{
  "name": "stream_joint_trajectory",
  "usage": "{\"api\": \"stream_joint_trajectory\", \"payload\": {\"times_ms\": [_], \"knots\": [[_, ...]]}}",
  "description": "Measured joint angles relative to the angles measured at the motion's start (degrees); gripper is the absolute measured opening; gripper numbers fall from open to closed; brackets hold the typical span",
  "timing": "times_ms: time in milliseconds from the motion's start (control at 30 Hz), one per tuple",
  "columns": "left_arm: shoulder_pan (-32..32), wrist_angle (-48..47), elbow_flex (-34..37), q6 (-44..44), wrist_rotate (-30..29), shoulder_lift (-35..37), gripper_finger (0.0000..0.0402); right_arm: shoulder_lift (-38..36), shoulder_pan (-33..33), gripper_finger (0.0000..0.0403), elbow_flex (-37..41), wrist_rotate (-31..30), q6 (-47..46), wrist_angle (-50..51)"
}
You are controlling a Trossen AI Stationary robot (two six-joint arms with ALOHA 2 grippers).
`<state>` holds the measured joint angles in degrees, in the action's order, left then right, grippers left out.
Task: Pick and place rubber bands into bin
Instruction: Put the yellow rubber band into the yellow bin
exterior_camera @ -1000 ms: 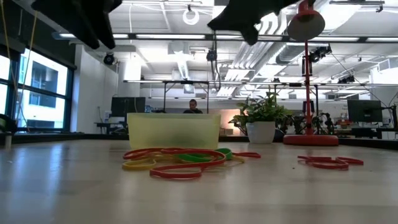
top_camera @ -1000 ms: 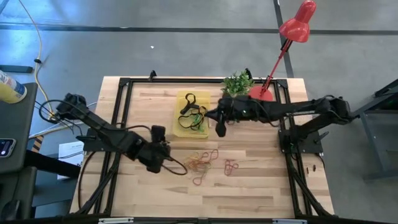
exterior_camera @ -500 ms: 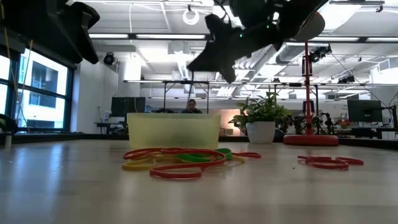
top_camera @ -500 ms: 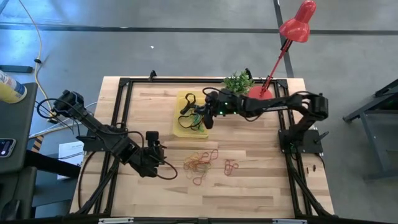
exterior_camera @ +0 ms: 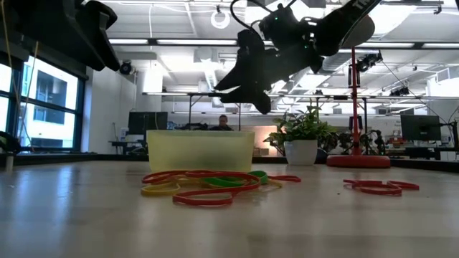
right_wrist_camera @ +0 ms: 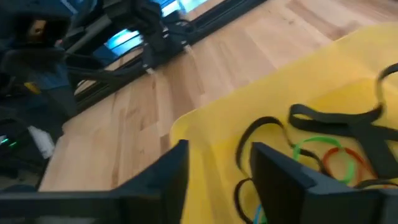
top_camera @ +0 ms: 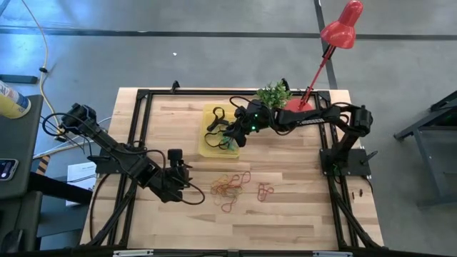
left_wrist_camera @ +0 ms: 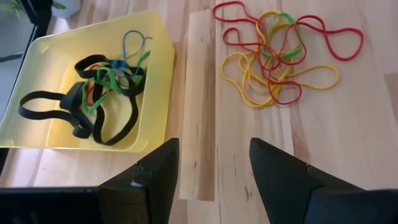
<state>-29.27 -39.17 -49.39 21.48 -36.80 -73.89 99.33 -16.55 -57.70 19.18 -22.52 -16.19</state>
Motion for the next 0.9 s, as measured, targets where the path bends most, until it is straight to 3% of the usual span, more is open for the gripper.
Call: {"api": "stream_joint_trajectory", "payload": {"times_ms": [167,300,433,667,900], "knots": [[0.0,0.2,0.0,0.0,-0.3,0.0,0.0186,-0.2,0.1,0.0219,-1.1,3.9,0.3,0.0],[0.0,0.2,0.0,0.1,-0.3,0.0,0.0186,-1.0,1.5,0.0237,-1.5,9.3,0.4,1.2],[0.0,0.6,0.0,0.5,-0.1,0.0,0.0186,-2.0,4.6,0.0233,-1.5,11.6,3.2,7.8],[0.6,0.9,0.0,0.9,2.0,0.0,0.0186,-4.2,11.4,0.0205,-1.5,9.9,6.1,17.4],[5.9,6.1,0.0,-0.6,12.5,-3.0,0.0186,-4.5,17.3,0.0179,-1.5,3.1,6.5,23.4]]}}
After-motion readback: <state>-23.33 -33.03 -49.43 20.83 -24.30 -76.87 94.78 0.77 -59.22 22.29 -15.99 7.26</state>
